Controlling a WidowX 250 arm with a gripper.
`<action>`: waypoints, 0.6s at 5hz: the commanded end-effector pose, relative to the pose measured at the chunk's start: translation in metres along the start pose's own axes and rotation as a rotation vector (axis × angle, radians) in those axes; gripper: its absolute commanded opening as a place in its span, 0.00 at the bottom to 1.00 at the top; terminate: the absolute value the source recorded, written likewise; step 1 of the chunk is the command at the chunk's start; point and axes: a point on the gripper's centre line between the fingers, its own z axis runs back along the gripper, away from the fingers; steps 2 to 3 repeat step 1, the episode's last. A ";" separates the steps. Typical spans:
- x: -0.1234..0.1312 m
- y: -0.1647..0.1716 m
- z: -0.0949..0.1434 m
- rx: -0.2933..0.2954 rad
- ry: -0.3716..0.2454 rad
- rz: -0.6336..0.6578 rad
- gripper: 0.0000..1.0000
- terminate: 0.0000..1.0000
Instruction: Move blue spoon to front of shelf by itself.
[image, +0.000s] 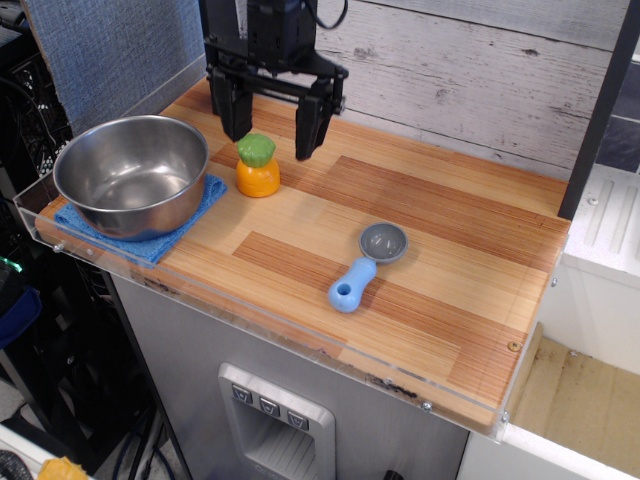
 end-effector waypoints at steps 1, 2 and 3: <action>-0.004 0.007 0.018 0.005 -0.052 0.009 1.00 1.00; -0.004 0.007 0.018 0.005 -0.052 0.009 1.00 1.00; -0.004 0.007 0.018 0.005 -0.052 0.009 1.00 1.00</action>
